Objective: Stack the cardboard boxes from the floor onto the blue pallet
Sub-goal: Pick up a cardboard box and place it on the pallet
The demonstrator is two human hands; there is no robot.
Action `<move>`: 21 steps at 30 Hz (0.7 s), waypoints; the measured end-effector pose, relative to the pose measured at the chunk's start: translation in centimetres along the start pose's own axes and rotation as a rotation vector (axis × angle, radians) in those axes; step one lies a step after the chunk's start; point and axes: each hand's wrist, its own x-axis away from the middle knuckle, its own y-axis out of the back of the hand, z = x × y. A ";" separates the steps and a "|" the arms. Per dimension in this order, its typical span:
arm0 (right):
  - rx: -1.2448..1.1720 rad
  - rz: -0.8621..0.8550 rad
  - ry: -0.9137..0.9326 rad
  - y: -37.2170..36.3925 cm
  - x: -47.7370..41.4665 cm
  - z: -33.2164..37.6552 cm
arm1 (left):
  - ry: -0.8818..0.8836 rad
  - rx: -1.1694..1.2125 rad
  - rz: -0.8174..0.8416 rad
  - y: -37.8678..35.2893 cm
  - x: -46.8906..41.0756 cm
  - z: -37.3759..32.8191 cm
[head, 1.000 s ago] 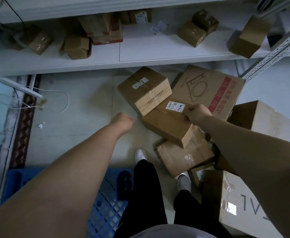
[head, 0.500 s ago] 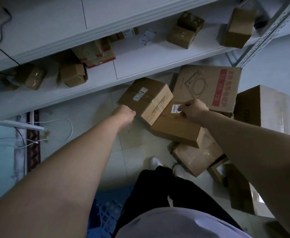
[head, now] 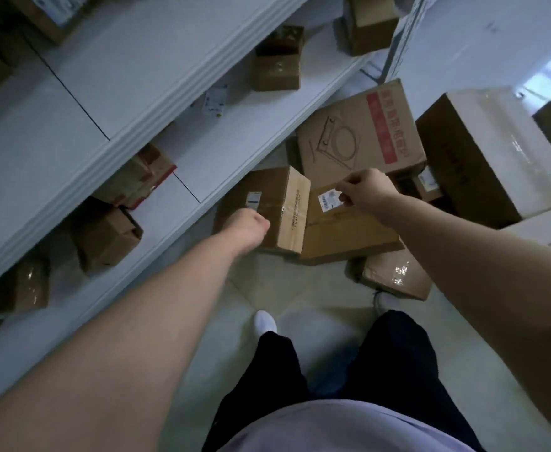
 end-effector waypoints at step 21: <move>0.008 0.071 -0.236 -16.4 -19.2 -3.3 | 0.563 0.684 0.075 -6.8 -21.7 9.9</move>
